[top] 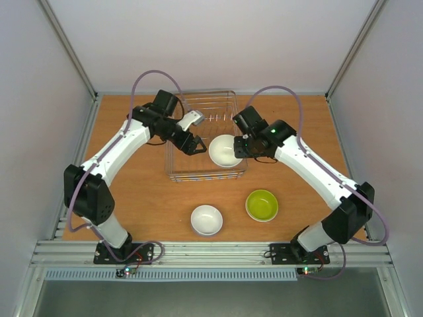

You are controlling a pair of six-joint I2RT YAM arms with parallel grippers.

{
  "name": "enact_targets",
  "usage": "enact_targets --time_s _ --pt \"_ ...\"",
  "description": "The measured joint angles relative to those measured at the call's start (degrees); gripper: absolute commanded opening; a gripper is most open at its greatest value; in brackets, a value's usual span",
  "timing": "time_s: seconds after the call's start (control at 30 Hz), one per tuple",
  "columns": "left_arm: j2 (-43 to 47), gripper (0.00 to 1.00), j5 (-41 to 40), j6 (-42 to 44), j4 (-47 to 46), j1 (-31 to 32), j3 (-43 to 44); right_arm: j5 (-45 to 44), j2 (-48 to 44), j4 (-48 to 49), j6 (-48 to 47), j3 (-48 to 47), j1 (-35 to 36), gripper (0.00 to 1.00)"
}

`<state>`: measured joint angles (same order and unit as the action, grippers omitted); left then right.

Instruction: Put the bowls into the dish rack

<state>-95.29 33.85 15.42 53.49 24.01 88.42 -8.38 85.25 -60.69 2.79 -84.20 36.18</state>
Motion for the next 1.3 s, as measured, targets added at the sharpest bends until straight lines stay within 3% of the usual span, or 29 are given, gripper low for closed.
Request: enact_targets --time_s 0.57,0.63,0.77,0.83,0.93,1.03,1.13,1.2,1.23,1.3 --pt "-1.68 0.86 -0.48 -1.92 0.48 0.76 0.11 -1.11 8.59 0.00 -2.21 -9.42 5.90 0.01" --pt "-2.32 0.75 -0.57 -2.14 0.48 1.05 0.11 -1.31 9.81 0.09 -2.73 -10.38 6.73 0.01" --pt "-2.69 0.23 -0.61 -2.80 0.52 1.97 0.07 -1.44 11.15 0.26 -3.10 -10.60 7.50 0.01" --pt "-2.73 0.05 -1.68 -2.82 0.37 2.23 0.04 -1.73 11.23 -0.39 -3.41 -10.60 7.52 0.01" --pt "-4.57 0.01 -6.21 -5.07 -0.42 2.08 0.11 -1.68 10.97 0.39 -1.64 -11.65 8.48 0.01" --pt "-6.19 0.00 -5.35 -6.43 -0.04 2.34 0.04 -2.82 11.15 0.17 -1.16 -12.00 8.63 0.04" --pt "-6.25 0.00 -5.29 -6.32 -0.02 2.45 0.04 -2.89 11.23 0.07 -1.36 -11.98 8.57 0.16" --pt "-6.25 0.00 -4.61 -4.85 -0.11 2.43 0.00 -2.97 11.04 0.35 -1.64 -11.82 8.55 0.30" --pt "-6.23 0.00 -4.17 -4.04 0.11 2.54 -0.15 -3.21 10.69 1.20 -1.92 -11.34 8.46 0.45" --pt "-5.95 0.00 -3.37 -2.69 -0.24 2.91 -0.96 -3.67 8.90 3.30 -2.32 -8.87 8.26 0.83"
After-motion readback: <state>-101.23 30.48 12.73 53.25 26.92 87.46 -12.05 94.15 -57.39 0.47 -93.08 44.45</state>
